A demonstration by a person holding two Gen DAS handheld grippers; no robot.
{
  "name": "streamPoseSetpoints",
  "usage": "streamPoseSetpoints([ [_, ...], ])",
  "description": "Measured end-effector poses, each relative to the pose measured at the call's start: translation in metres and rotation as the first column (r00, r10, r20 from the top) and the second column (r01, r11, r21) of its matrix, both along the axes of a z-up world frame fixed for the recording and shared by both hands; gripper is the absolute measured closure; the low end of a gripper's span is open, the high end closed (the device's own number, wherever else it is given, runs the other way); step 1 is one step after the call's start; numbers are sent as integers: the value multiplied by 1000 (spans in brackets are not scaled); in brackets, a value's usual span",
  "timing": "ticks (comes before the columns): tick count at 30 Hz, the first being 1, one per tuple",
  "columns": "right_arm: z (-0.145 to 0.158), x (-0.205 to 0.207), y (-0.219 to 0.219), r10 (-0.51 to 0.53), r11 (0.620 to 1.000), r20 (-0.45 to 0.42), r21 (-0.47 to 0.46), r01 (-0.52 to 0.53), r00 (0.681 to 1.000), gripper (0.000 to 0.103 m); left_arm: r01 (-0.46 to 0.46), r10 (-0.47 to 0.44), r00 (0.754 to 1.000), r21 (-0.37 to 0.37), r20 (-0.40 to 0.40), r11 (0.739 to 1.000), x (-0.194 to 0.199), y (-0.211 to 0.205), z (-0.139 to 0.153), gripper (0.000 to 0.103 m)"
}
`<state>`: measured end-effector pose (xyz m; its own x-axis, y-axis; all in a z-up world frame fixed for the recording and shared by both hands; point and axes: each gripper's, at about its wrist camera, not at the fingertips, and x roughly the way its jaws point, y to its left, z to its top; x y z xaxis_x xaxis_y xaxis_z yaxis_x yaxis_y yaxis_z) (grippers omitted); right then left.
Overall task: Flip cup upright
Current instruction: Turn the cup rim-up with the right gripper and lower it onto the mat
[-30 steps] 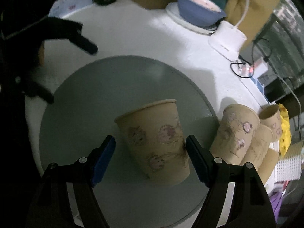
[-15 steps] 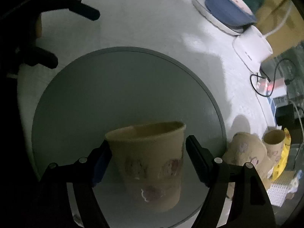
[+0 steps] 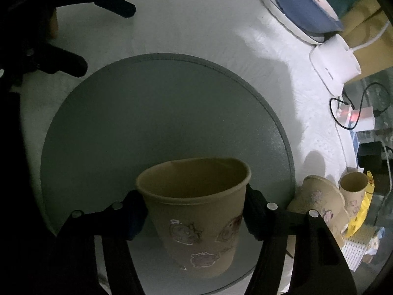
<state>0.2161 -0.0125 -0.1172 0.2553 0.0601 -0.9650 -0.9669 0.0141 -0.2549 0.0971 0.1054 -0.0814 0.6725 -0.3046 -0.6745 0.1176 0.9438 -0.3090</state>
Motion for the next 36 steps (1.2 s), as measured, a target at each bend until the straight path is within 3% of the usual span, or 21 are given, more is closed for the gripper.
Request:
streamPoseSetpoints([
  [6, 20, 8, -17, -98, 985, 13, 141, 95, 995, 36, -43, 43, 999, 22, 30, 999, 2, -5, 11, 10],
  [10, 36, 13, -37, -232, 918, -29, 323, 229, 972, 36, -63, 63, 997, 10, 50, 998, 6, -8, 18, 10],
  [13, 45, 11, -58, -323, 828, -81, 459, 323, 943, 36, -64, 64, 996, 11, 59, 998, 9, -14, 24, 10],
  [18, 50, 1, -88, -441, 634, -151, 645, 426, 885, 36, -69, 68, 996, 13, 62, 998, 18, -23, 28, 10],
  [21, 48, -1, -100, -493, 529, -184, 713, 461, 850, 36, -70, 70, 996, -14, 58, 997, 24, -27, 29, 10],
  [25, 48, 1, -110, -530, 416, -236, 765, 491, 815, 36, -59, 61, 996, -32, 69, 998, 31, -34, 34, 10],
  [27, 46, 8, -108, -530, 395, -250, 772, 497, 810, 36, -55, 58, 995, -43, 81, 998, 34, -36, 36, 10],
  [36, 34, 21, -87, -528, 424, -246, 753, 503, 813, 34, -84, 89, 994, -75, 70, 994, 44, -24, 29, 10],
])
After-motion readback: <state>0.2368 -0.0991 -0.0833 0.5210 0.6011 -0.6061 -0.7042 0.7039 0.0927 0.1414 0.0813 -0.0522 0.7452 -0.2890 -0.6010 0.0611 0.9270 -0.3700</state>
